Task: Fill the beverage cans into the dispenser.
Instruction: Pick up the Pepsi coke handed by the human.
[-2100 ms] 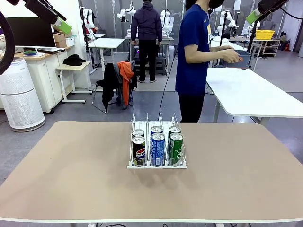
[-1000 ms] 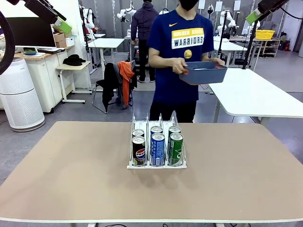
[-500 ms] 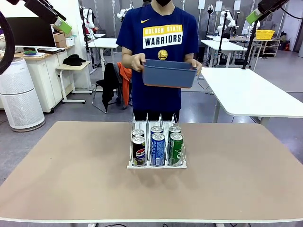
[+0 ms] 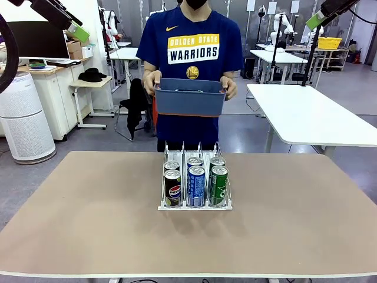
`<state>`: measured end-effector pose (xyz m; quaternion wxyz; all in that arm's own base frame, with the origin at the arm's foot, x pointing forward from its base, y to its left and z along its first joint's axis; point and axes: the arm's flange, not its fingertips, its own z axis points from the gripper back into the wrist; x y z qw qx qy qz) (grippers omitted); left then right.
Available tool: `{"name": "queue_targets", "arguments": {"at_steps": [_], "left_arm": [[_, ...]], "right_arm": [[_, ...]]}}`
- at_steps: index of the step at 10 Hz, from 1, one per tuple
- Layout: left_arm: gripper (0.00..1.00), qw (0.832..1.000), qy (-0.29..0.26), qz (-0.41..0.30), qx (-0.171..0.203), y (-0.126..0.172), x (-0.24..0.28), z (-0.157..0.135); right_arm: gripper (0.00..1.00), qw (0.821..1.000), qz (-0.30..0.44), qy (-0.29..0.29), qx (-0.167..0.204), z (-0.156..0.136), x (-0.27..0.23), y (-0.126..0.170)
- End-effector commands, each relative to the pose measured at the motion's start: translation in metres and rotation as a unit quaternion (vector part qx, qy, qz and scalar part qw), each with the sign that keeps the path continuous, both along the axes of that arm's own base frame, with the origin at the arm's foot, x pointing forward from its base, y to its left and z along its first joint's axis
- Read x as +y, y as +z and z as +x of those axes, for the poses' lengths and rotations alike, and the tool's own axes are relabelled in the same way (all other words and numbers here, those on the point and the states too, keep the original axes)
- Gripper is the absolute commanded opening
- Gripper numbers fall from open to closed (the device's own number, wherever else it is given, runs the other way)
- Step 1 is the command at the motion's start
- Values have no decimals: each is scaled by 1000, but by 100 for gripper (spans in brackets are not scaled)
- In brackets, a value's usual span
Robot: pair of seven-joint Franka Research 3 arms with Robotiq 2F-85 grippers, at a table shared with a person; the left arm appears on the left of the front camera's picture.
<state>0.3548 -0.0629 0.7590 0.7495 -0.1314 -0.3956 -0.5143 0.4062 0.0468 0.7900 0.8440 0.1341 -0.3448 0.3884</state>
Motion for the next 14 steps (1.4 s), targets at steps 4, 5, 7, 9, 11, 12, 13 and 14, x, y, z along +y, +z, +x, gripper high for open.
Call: {"name": "queue_targets", "arguments": {"at_steps": [4, 5, 7, 9, 11, 12, 13, 14], "left_arm": [[100, 1000, 1, 4, -1, 0, 1, -1], [100, 1000, 1, 4, -1, 0, 1, -1], [100, 1000, 1, 4, -1, 0, 1, -1], [100, 1000, 1, 4, -1, 0, 1, -1], [100, 1000, 1, 4, -1, 0, 1, -1], [100, 1000, 1, 4, -1, 0, 1, -1], [100, 1000, 1, 4, -1, 0, 1, -1], [100, 1000, 1, 4, -1, 0, 1, -1]], "right_arm": [[100, 1000, -1, 3, 3, -1, 0, -2], [100, 1000, -1, 3, 3, -1, 0, -2], [100, 1000, -1, 3, 3, -1, 0, -2], [100, 1000, -1, 3, 3, -1, 0, -2], [100, 1000, -1, 3, 3, -1, 0, -2], [100, 1000, -1, 3, 3, -1, 0, -2], [100, 1000, -1, 3, 3, -1, 0, -2], [100, 1000, -1, 3, 3, -1, 0, -2]]}}
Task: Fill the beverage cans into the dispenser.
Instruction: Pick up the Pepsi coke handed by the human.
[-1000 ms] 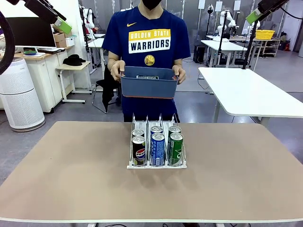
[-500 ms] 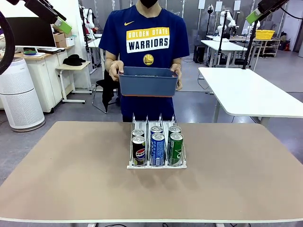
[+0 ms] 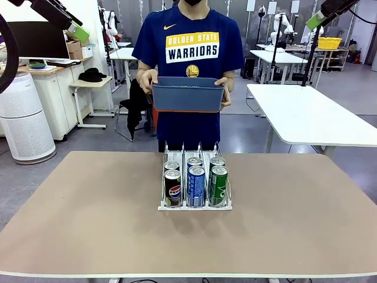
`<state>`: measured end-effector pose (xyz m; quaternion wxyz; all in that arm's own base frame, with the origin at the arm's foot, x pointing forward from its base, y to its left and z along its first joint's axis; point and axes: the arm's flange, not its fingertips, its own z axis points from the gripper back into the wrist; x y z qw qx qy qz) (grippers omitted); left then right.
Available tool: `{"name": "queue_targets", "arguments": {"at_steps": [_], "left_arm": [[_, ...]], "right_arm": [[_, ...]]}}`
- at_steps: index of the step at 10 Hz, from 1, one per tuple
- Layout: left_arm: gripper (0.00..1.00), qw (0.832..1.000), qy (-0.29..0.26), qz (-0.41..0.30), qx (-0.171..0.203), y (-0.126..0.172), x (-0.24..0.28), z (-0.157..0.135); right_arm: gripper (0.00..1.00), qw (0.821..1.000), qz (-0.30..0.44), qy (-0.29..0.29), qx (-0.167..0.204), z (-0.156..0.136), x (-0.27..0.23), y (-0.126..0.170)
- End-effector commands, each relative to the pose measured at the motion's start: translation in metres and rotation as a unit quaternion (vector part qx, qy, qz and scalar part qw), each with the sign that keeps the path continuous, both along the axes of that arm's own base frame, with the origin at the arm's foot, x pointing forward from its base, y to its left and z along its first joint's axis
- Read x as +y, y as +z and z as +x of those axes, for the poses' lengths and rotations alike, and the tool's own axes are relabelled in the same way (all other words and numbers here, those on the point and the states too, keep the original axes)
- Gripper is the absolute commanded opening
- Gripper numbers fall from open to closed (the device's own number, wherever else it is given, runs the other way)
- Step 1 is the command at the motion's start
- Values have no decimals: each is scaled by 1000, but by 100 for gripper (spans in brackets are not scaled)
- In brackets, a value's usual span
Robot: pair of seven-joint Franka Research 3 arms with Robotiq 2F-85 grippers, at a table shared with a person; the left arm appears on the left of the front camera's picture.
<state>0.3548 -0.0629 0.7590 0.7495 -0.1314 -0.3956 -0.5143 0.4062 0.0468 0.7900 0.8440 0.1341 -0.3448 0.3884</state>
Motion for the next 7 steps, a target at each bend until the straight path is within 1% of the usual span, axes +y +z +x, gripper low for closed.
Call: {"name": "queue_targets", "arguments": {"at_steps": [1, 7], "left_arm": [[100, 1000, 1, 4, -1, 0, 1, -1], [100, 1000, 1, 4, -1, 0, 1, -1]], "right_arm": [[100, 1000, -1, 3, 3, -1, 0, -2], [100, 1000, -1, 3, 3, -1, 0, -2]]}}
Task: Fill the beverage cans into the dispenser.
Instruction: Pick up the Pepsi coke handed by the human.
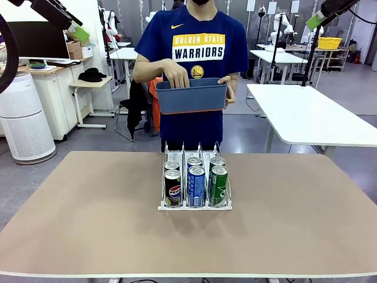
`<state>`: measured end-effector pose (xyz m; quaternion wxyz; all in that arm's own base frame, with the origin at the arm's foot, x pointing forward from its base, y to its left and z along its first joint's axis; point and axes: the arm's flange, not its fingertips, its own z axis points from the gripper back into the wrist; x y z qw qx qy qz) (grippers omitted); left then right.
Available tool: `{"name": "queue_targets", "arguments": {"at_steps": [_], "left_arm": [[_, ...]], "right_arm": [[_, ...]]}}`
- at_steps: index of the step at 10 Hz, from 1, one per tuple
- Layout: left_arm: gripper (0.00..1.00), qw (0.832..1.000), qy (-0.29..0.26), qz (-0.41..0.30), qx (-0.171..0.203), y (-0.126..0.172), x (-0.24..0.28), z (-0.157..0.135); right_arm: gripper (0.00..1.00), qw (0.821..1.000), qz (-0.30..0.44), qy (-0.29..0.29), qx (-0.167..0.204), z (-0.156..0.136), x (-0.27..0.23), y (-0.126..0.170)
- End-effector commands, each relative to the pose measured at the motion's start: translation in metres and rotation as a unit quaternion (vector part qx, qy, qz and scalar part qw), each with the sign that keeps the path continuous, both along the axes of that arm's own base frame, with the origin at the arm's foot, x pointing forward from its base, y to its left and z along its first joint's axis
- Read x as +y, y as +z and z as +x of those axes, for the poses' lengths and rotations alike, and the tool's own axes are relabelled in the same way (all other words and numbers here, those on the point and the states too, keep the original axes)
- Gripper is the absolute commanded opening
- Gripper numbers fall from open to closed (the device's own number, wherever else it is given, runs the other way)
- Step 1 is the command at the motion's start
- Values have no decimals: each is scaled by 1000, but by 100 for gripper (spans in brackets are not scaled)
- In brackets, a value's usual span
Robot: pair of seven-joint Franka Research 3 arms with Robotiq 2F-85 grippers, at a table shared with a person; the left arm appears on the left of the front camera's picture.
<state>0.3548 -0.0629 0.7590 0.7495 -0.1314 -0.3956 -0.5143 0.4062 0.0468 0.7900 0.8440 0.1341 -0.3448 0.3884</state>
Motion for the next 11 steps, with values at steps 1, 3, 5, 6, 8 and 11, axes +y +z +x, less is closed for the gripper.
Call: {"name": "queue_targets", "arguments": {"at_steps": [1, 3, 5, 6, 8, 11], "left_arm": [[100, 1000, 1, 4, -1, 0, 1, -1], [100, 1000, 1, 4, -1, 0, 1, -1], [100, 1000, 1, 4, -1, 0, 1, -1], [100, 1000, 1, 4, -1, 0, 1, -1], [100, 1000, 1, 4, -1, 0, 1, -1], [100, 1000, 1, 4, -1, 0, 1, -1]], "right_arm": [[100, 1000, -1, 3, 3, -1, 0, -2], [100, 1000, -1, 3, 3, -1, 0, -2], [100, 1000, -1, 3, 3, -1, 0, -2], [100, 1000, -1, 3, 3, -1, 0, -2], [100, 1000, -1, 3, 3, -1, 0, -2], [100, 1000, -1, 3, 3, -1, 0, -2]]}}
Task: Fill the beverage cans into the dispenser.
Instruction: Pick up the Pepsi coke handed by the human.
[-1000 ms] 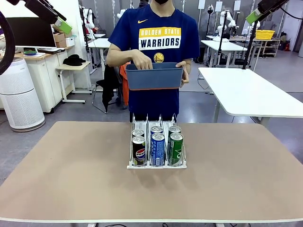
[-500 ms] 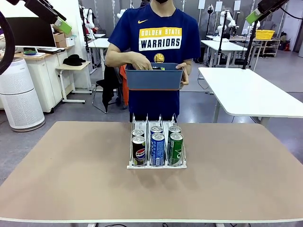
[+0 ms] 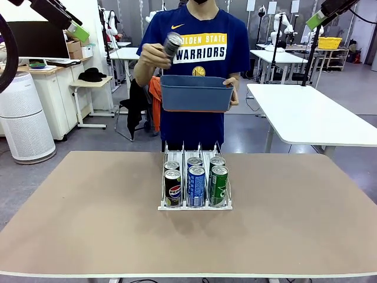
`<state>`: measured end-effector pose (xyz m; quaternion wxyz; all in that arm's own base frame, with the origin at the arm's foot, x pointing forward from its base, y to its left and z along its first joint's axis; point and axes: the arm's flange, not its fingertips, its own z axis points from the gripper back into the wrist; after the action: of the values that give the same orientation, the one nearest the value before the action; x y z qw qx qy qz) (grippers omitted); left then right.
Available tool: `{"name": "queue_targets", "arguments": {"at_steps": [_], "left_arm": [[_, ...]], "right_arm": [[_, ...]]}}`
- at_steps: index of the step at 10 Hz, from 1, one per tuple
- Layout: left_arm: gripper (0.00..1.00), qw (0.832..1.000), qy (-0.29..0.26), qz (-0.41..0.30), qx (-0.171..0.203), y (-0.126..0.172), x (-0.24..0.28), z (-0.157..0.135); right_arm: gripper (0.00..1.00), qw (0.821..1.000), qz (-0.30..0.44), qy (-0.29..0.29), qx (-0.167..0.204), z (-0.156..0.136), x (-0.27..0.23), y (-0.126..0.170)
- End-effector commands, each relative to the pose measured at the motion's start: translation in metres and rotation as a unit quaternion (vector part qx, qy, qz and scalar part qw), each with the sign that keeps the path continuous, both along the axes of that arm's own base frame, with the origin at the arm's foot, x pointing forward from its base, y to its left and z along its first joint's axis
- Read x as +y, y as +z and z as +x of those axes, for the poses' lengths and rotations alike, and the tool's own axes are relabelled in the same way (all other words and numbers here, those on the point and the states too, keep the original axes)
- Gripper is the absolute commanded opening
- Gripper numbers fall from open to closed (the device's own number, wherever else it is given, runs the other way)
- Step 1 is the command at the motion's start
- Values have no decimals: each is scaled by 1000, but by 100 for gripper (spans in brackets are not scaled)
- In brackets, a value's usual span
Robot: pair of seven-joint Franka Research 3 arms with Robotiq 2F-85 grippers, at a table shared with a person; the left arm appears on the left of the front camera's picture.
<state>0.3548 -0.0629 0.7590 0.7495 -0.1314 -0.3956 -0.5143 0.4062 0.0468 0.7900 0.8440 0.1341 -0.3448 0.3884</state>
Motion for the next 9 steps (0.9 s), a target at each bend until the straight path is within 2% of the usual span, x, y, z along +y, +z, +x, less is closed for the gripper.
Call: {"name": "queue_targets", "arguments": {"at_steps": [1, 9], "left_arm": [[100, 1000, 1, 4, -1, 0, 1, -1], [100, 1000, 1, 4, -1, 0, 1, -1]], "right_arm": [[100, 1000, -1, 3, 3, -1, 0, -2], [100, 1000, -1, 3, 3, -1, 0, -2]]}}
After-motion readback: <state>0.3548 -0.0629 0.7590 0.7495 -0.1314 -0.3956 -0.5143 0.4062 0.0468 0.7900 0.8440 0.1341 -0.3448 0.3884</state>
